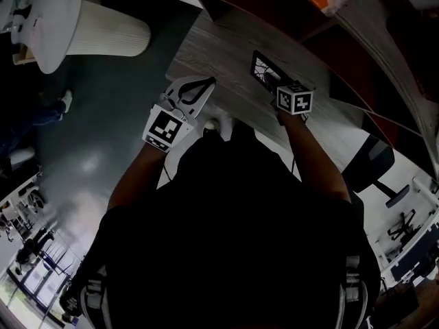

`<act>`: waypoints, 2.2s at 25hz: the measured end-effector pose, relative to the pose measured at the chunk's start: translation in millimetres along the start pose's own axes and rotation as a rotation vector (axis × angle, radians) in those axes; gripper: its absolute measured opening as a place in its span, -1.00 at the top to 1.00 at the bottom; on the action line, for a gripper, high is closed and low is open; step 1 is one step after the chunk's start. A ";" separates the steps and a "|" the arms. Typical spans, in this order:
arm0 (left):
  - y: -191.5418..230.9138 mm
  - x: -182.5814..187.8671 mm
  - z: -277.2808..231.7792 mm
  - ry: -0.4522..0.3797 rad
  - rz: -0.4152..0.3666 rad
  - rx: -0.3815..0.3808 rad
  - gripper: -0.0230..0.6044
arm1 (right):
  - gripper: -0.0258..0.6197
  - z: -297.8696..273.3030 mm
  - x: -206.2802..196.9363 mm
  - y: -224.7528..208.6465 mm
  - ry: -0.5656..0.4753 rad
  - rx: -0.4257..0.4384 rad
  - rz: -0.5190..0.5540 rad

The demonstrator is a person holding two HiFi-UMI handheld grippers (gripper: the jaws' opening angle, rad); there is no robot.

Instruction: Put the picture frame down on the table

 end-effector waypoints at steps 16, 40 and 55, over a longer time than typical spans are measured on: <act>-9.7 -17.2 -8.4 0.033 0.034 -0.022 0.87 | 0.86 -15.3 -34.8 -24.2 0.058 -0.034 -0.042; -10.2 -33.2 -14.3 0.070 0.078 -0.027 0.87 | 0.82 -30.2 -57.5 -31.8 0.128 -0.029 -0.053; -12.2 -35.2 -16.4 0.084 0.117 -0.019 0.87 | 0.55 -35.4 -54.5 -53.5 0.165 -0.083 0.037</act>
Point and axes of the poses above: the fingertips, and each gripper's own axes: z backward along the fingers, y to its left, x out of its top, the point moved 1 cm from there along z, backward along the fingers, and after that the axes turned 14 degrees about -y, right-handed, at the moved point
